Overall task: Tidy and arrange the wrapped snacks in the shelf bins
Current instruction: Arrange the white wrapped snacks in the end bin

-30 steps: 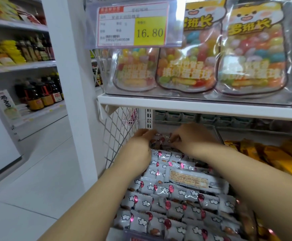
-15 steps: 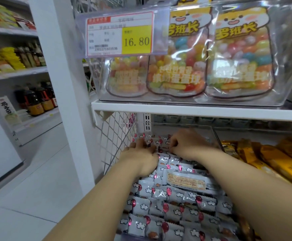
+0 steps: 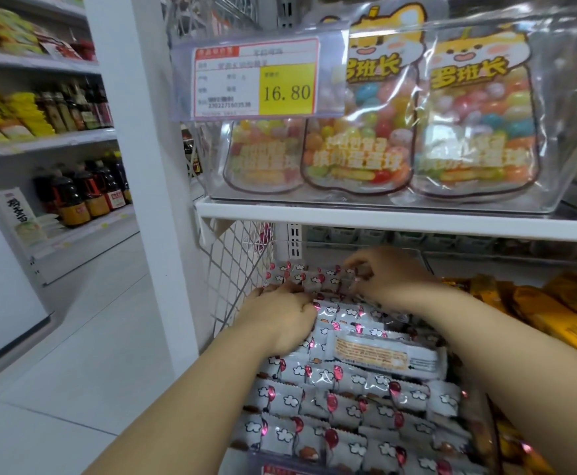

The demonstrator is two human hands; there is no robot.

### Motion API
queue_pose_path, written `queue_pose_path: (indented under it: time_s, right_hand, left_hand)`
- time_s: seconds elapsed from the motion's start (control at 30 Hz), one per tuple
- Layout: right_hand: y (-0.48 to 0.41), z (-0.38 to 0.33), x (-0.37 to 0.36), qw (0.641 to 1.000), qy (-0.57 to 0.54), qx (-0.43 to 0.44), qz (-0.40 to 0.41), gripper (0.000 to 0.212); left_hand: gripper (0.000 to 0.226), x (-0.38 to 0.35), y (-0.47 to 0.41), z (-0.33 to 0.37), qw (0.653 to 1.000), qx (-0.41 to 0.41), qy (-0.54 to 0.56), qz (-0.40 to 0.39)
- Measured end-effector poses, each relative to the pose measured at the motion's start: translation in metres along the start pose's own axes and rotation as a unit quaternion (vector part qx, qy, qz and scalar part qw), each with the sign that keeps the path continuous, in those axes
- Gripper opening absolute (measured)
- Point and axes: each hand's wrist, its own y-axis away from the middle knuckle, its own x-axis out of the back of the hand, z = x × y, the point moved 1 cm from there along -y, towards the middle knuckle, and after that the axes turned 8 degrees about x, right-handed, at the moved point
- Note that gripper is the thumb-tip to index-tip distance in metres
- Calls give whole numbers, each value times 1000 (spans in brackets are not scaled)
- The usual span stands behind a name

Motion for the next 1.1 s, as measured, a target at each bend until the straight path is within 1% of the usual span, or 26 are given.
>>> queue_pose_path:
  time_s: [0.07,0.17,0.23,0.3,0.33,0.4,0.47,0.53,0.63,0.7,0.73,0.8,0.83,0.87,0.93,0.97,1.0,1.03,1.1]
  right_hand:
    - [13,1,9,1000,10,-6,14,31]
    - [34,9,15,993,121,-8,-5,21]
    - [45,14,15,983,183,-12,-11,28]
    - [50,19,13,979,205,-22,-3,42]
    - [51,20,12,980,199,-26,7,47]
    - [53,20,13,988,150,-29,35,45]
    - [54,18,16,993,85,-27,73,40]
    - [54,14,17,993,21,-10,112,37]
    - [48,1,15,991,-55,18,125,31]
    - [41,-6,11,989,-82,26,117,33]
    - [37,-8,9,989,-94,29,114,34]
    - [30,-12,6,988,-111,29,103,35]
    - [26,-13,4,988,-116,29,95,35]
    - [22,-14,3,989,-120,30,86,35]
    - [15,-16,0,988,-138,35,67,35]
    - [11,-17,-2,987,-146,37,58,36]
    - [7,-18,-4,986,-152,41,49,36]
    - [4,-18,-5,985,-158,47,43,35]
    - [-6,-16,-6,983,-170,61,33,33]
  left_hand:
    - [42,0,5,-1,998,-5,47,35]
    - [42,-1,12,2,989,-10,111,94]
    - [42,-3,17,7,985,-11,137,101]
    - [41,-5,20,11,988,-16,121,98]
    - [40,-5,21,13,989,-19,104,99]
    - [41,-6,22,13,989,-20,106,103]
    - [41,-4,23,12,981,-17,158,107]
    - [36,1,24,13,964,-11,238,118]
    - [26,10,24,17,923,7,351,156]
    - [27,13,21,18,887,25,432,165]
    - [33,12,18,17,860,36,484,155]
    - [44,9,14,17,785,65,604,120]
    - [50,8,12,16,746,81,652,110]
    - [54,7,10,16,715,96,684,106]
    - [52,8,5,16,669,117,727,101]
    - [44,8,1,16,653,120,741,98]
    - [34,9,-1,16,645,121,748,101]
    - [25,10,-5,16,641,123,750,111]
    - [19,12,-14,14,649,125,734,156]
